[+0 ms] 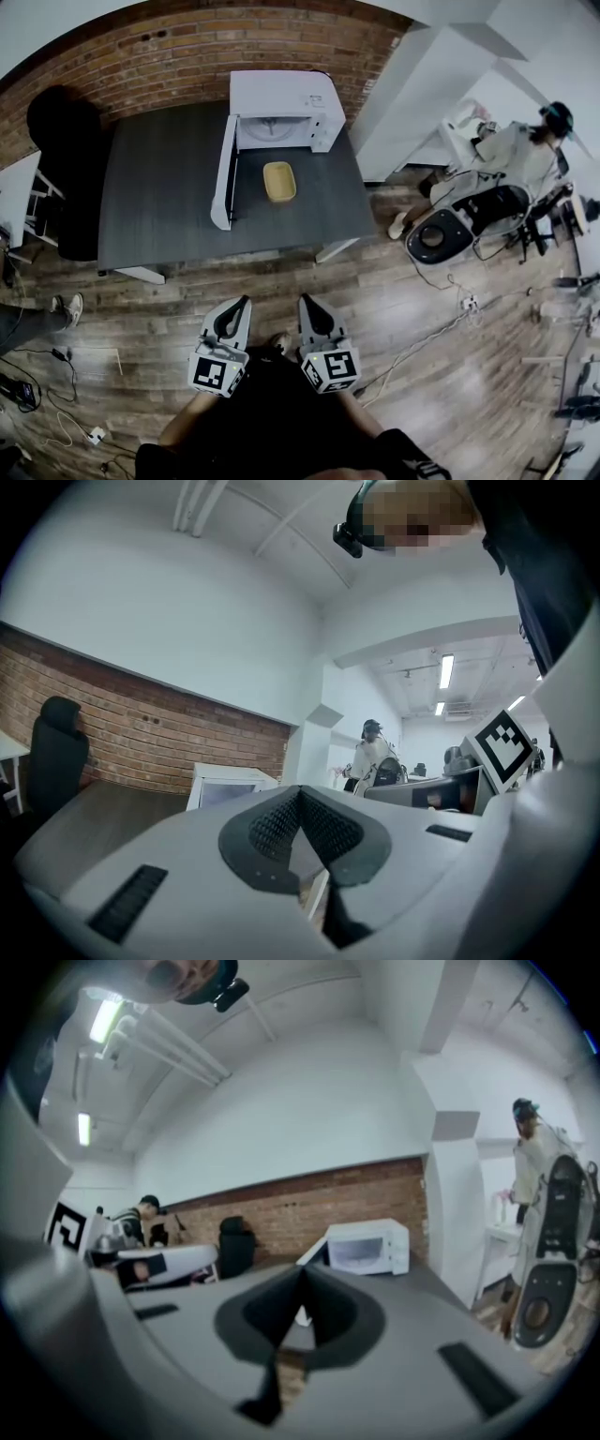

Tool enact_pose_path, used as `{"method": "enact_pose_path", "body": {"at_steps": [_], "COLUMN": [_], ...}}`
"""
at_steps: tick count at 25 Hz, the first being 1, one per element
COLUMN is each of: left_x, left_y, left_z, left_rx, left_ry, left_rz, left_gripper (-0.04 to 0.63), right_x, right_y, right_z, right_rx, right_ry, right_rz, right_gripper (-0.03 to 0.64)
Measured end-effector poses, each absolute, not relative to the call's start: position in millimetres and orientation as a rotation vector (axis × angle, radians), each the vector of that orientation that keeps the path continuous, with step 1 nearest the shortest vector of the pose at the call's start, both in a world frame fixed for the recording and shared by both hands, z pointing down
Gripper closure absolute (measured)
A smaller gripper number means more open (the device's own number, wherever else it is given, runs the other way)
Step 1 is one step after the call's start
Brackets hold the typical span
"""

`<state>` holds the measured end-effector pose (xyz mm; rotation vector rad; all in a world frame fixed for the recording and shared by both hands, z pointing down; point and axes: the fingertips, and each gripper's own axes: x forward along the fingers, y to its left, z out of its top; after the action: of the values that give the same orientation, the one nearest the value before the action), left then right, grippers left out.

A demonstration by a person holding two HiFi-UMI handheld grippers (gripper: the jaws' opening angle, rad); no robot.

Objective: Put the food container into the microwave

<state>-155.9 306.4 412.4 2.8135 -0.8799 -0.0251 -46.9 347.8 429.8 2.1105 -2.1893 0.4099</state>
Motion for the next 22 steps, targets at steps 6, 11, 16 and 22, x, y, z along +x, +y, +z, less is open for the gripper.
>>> {"method": "enact_pose_path", "body": {"at_steps": [6, 11, 16, 22], "left_x": [-135, -119, -99, -81], "left_y": [312, 315, 319, 323], "left_z": [414, 413, 411, 419], "left_rx": [2.832, 2.859, 2.844, 2.836], "left_ry": [-0.872, -0.904, -0.934, -0.964], "left_rz": [-0.002, 0.01, 0.022, 0.043], "left_gripper": [0.56, 0.56, 0.56, 0.56], "right_x": [-30, -13, 4, 26], "right_y": [351, 355, 358, 357], "right_z": [435, 440, 442, 451], "right_rx": [2.094, 2.059, 2.014, 1.985], "right_ry": [-2.2, -2.227, -2.265, -2.293], "right_rz": [0.42, 0.417, 0.409, 0.397], "right_gripper": [0.583, 0.583, 0.583, 0.583]}}
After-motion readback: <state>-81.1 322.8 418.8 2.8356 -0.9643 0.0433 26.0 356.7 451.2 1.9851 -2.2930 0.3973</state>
